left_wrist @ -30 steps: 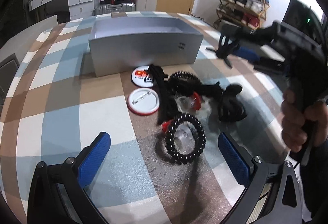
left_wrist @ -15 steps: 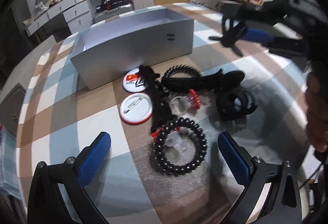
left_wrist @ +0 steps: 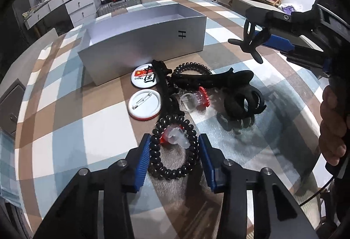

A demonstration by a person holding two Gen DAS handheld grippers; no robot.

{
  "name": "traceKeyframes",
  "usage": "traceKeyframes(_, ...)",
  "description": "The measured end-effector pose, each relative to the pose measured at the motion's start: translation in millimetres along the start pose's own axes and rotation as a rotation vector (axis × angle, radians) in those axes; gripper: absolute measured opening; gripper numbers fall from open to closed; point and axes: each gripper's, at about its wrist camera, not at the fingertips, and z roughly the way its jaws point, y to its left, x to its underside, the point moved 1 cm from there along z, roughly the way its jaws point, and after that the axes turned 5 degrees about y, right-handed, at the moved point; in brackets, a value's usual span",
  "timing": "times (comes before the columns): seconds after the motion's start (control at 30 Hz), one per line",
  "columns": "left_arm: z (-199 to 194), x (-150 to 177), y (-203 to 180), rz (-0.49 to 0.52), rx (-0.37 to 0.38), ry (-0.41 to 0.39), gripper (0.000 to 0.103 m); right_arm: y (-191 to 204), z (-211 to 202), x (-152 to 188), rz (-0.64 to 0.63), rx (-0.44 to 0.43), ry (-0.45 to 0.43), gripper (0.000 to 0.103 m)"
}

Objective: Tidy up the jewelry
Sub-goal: 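Grasp the black beaded bracelet with the left tool while the right tool holds the claw clip, then carry the bracelet into the grey box and open the left tool while the right tool drops the clip there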

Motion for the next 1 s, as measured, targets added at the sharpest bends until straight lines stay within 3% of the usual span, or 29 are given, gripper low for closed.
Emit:
traceKeyframes(0.4, -17, 2, -1, 0.000, -0.009, -0.034, 0.036, 11, -9, 4, -0.006, -0.007, -0.018, 0.047)
traceKeyframes(0.67, -39, -3, 9, -0.026, 0.003, -0.096, 0.035, 29, -17, 1, -0.046, -0.015, -0.033, 0.047)
traceKeyframes(1.0, -51, -46, 37, -0.090, 0.025, -0.198, 0.035, 53, -9, -26, -0.112, -0.046, -0.029, 0.047)
